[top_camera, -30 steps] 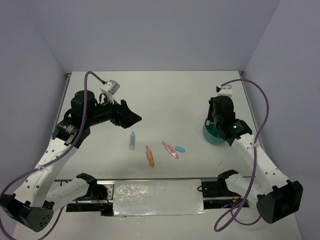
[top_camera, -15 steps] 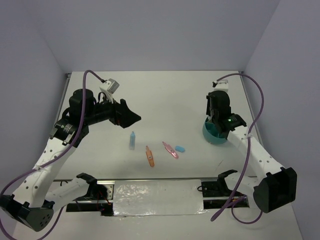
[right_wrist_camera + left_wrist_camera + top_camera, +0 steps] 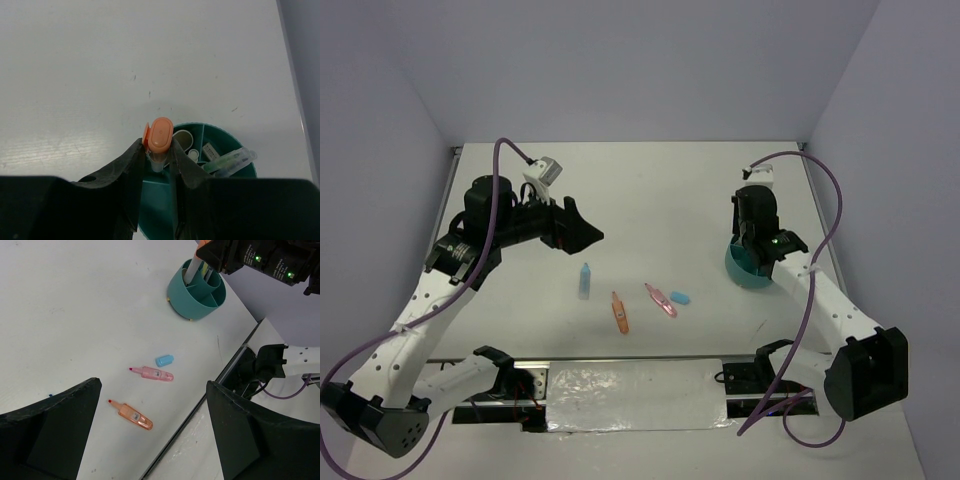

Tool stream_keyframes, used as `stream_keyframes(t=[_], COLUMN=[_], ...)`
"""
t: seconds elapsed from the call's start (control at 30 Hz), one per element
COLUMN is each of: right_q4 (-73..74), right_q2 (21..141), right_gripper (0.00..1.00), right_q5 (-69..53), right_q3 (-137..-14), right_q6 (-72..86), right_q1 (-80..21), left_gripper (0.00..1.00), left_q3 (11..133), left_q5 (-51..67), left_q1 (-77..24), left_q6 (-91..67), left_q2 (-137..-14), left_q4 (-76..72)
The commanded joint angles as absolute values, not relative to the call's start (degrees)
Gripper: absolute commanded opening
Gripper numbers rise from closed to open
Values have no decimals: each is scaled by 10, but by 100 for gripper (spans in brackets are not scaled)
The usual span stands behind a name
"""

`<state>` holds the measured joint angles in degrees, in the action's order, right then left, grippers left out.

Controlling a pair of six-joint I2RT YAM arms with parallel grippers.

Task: Sort the stationery into containers
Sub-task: Place the pen in the storage box.

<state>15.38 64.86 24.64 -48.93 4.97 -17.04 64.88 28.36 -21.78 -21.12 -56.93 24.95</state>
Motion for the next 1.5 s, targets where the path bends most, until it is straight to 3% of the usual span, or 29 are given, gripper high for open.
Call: stream_keyframes(t=[0.0,1.47], right_q4=[119,121], right_q2=[642,613], right_gripper=[11,8], right_q5=[248,229], right_q3=[-483,-464], right_q6=[49,49], right_q1=[-167,-166], left_gripper=[99,99], left_q3=[665,671], left_q5=[281,275], left_q1=[-219,-219], left_q6=[-204,-204], left_q2=[-567,-577], left_q4=[238,236])
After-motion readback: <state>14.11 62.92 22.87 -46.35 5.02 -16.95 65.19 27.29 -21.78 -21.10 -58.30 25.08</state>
